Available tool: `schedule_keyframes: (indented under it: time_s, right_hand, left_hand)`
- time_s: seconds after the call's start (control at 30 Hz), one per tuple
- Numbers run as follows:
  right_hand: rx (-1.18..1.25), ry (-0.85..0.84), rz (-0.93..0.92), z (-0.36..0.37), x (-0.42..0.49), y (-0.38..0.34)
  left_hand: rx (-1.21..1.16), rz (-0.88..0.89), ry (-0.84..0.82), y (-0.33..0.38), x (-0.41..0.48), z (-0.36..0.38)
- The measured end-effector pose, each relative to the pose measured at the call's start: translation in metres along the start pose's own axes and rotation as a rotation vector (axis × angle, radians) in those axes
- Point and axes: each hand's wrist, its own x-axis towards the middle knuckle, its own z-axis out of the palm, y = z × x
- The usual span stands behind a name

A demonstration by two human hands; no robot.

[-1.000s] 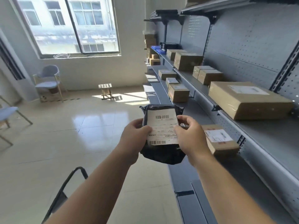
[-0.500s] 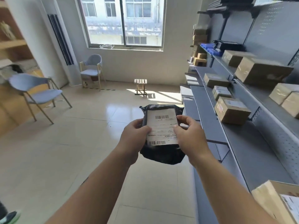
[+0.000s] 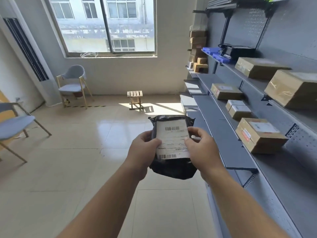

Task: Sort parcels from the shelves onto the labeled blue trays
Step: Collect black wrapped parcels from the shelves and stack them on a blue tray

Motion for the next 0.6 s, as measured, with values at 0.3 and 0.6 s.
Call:
schedule_keyframes:
  time_s: [0.3,0.6]
  right_hand:
    - [0.048,0.016,-0.038,0.025,0.203,0.009]
    - [0.028,-0.072,-0.061,0.057,0.394,-0.006]
  left_hand:
    - [0.014,0.040,0.026,0.044,0.188,0.054]
    - [-0.034,0.049,0.108,0.095,0.355,0.092]
